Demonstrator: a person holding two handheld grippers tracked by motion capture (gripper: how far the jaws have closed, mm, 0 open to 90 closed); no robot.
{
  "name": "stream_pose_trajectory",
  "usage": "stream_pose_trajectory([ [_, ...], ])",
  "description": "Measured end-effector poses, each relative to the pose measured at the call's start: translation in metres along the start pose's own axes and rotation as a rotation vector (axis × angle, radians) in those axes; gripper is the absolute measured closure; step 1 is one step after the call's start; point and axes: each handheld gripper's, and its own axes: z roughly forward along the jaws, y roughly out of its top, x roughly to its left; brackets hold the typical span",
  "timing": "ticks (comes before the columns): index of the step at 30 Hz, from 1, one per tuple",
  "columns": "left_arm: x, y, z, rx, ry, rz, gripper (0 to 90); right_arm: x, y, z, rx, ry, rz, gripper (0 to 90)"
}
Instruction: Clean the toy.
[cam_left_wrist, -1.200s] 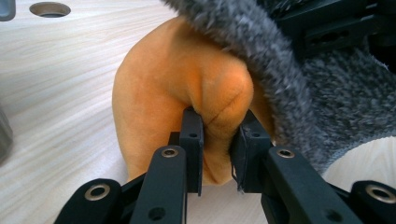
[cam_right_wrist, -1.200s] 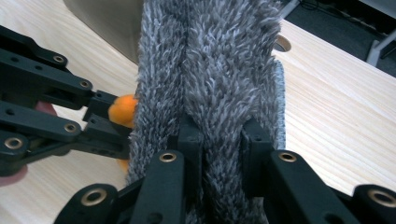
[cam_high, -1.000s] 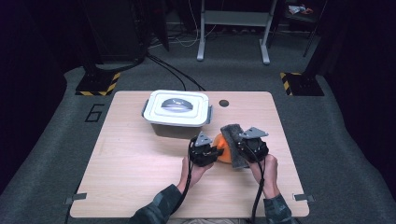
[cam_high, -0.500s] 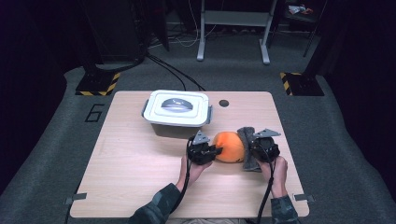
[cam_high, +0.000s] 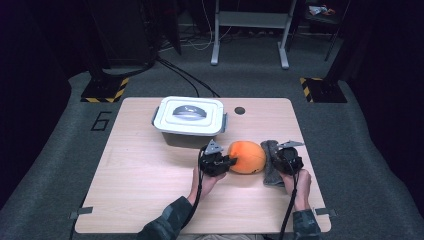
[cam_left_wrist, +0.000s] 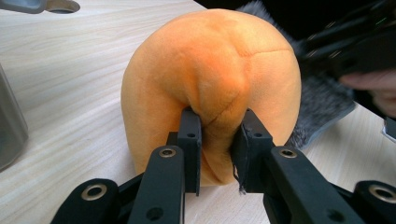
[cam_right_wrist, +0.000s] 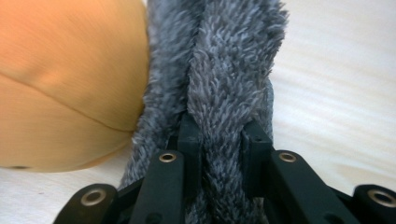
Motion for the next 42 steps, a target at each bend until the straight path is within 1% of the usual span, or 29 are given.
stream_pose_trajectory([
  [2,0.000,0.000,0.000,-0.001,0.002,-0.002,74.4,0.001,0.005,-0.013,-0.035,-0.014,-0.014,74.3],
  [5,0.000,0.000,0.000,-0.002,0.004,-0.001,74.4,0.008,0.013,-0.034,-0.094,-0.007,-0.045,74.3],
  [7,-0.001,0.000,0.001,-0.001,0.004,0.001,74.3,0.015,0.019,-0.047,-0.136,0.023,-0.071,74.4],
  [8,-0.001,0.001,0.001,-0.001,0.005,0.001,74.3,0.020,0.022,-0.052,-0.153,0.027,-0.081,74.4],
  [9,-0.001,0.001,0.001,-0.001,0.005,0.001,74.2,0.026,0.025,-0.057,-0.174,0.041,-0.110,74.3],
  [10,-0.001,0.001,0.001,-0.001,0.005,0.001,74.3,0.031,0.027,-0.060,-0.181,0.056,-0.112,74.4],
  [12,-0.001,0.001,0.001,0.000,0.005,0.002,74.2,0.041,0.033,-0.065,-0.197,0.075,-0.151,74.3],
  [13,-0.001,0.001,0.001,0.001,0.007,0.011,74.2,0.047,0.035,-0.066,-0.202,0.087,-0.159,74.3],
  [15,0.000,0.001,0.000,0.001,0.006,0.009,74.2,0.055,0.039,-0.065,-0.207,0.110,-0.188,74.3],
  [17,0.000,0.001,0.000,0.002,0.005,0.008,74.2,0.065,0.043,-0.061,-0.204,0.127,-0.200,74.1],
  [18,0.001,0.001,0.000,0.004,0.006,0.008,74.2,0.067,0.044,-0.059,-0.199,0.132,-0.208,74.1],
  [19,0.001,0.001,0.000,0.004,0.006,0.004,74.2,0.068,0.045,-0.056,-0.188,0.131,-0.228,74.1],
  [20,0.001,0.001,0.000,0.005,0.005,0.003,74.2,0.071,0.045,-0.053,-0.183,0.129,-0.217,74.0],
  [22,0.002,0.001,0.000,0.008,0.002,0.009,73.9,0.070,0.045,-0.048,-0.169,0.117,-0.216,74.1],
  [24,0.001,0.001,0.001,0.006,-0.003,0.004,72.5,0.067,0.044,-0.044,-0.160,0.121,-0.204,74.1],
  [25,0.001,0.001,0.001,0.007,-0.004,0.011,70.1,0.066,0.043,-0.043,-0.156,0.118,-0.204,74.1],
  [27,0.002,0.001,0.001,0.005,-0.015,0.011,60.5,0.064,0.043,-0.042,-0.155,0.119,-0.205,74.2],
  [28,0.002,0.001,0.001,-0.004,-0.020,0.031,60.5,0.063,0.042,-0.041,-0.150,0.114,-0.199,74.2],
  [29,0.001,-0.001,0.002,0.001,-0.009,0.069,49.1,0.061,0.042,-0.040,-0.150,0.102,-0.191,74.2],
  [30,0.002,-0.002,0.003,0.008,-0.002,0.084,45.3,0.061,0.041,-0.039,-0.150,0.104,-0.181,74.2],
  [31,0.003,-0.003,0.004,0.014,-0.004,0.092,41.8,0.059,0.041,-0.039,-0.155,0.101,-0.197,74.2],
  [32,0.004,-0.005,0.005,0.014,-0.005,0.104,40.3,0.059,0.041,-0.039,-0.156,0.103,-0.200,74.2],
  [33,0.005,-0.005,0.007,0.012,-0.005,0.116,40.9,0.059,0.041,-0.038,-0.154,0.106,-0.193,74.2],
  [34,0.003,-0.006,0.008,0.012,0.004,0.135,43.7,0.059,0.041,-0.038,-0.152,0.108,-0.191,74.2],
  [37,-0.001,-0.005,0.011,0.019,0.041,0.167,61.1,0.058,0.041,-0.037,-0.154,0.104,-0.184,74.2],
  [38,-0.001,-0.005,0.011,0.019,0.041,0.167,66.8,0.058,0.041,-0.037,-0.154,0.104,-0.184,74.2],
  [39,-0.003,-0.004,0.012,0.022,0.056,0.158,71.0,0.057,0.041,-0.038,-0.167,0.107,-0.181,74.1],
  [41,-0.003,-0.003,0.012,0.025,0.056,0.153,73.6,0.056,0.041,-0.043,-0.185,0.104,-0.188,74.0],
  [42,-0.003,-0.002,0.012,0.024,0.054,0.155,73.9,0.056,0.041,-0.048,-0.207,0.108,-0.190,74.0],
])
